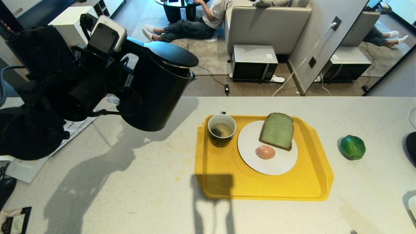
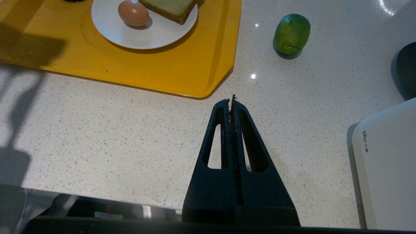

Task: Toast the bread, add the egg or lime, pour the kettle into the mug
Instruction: Put the kettle back

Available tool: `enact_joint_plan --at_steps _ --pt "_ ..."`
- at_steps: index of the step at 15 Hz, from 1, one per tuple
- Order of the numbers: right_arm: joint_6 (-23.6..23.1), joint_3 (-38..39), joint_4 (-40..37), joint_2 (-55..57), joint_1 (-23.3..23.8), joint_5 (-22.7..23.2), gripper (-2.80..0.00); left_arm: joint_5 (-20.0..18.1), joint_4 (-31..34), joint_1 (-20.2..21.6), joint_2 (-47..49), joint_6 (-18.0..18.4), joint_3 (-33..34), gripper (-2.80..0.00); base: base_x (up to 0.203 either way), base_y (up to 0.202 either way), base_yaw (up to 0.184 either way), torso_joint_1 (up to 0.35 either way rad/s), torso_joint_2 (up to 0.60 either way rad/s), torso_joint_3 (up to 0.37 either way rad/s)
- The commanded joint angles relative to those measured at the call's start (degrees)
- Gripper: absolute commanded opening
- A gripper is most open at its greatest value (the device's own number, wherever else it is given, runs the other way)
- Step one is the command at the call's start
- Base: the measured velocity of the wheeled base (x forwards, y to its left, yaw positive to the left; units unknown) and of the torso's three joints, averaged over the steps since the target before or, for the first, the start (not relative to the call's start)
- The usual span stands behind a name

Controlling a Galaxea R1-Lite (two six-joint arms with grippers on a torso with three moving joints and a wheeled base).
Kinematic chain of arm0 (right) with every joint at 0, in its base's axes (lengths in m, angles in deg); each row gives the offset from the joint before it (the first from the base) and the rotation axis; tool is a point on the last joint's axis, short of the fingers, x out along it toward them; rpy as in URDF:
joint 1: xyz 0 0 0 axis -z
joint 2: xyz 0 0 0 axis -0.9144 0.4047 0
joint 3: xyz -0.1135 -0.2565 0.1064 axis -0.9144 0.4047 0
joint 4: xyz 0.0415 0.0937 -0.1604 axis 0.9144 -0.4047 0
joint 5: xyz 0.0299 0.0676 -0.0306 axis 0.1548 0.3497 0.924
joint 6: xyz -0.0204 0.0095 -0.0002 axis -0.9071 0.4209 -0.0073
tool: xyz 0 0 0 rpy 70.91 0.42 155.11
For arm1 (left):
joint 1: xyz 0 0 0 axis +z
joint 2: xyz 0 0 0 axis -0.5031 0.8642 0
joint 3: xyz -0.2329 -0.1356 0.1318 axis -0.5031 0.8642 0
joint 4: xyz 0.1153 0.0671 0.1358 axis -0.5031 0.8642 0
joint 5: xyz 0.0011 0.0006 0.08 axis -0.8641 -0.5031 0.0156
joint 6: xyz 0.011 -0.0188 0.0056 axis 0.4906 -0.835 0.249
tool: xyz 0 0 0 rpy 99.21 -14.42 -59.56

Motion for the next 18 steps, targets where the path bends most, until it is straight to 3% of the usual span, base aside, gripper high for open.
enact_joint_plan --at_steps 1,12,18 --pt "0.0 0.1 0.0 0.0 -0.1 0.0 -2.80 0.1 -3.9 1.0 2.1 -1.2 1.3 -2.80 0.000 0.000 0.000 0.000 0.00 0.000" --pt "0.0 0.1 0.0 0.0 0.0 0.0 -2.80 0.3 -27.8 2.7 17.2 -9.5 1.1 -2.80 0.000 0.000 0.000 0.000 0.00 0.000" --pt "0.0 0.1 0.0 0.0 0.0 0.0 -2.80 0.5 -33.4 3.6 23.2 -12.3 0.7 -2.80 0.000 0.000 0.000 0.000 0.00 0.000"
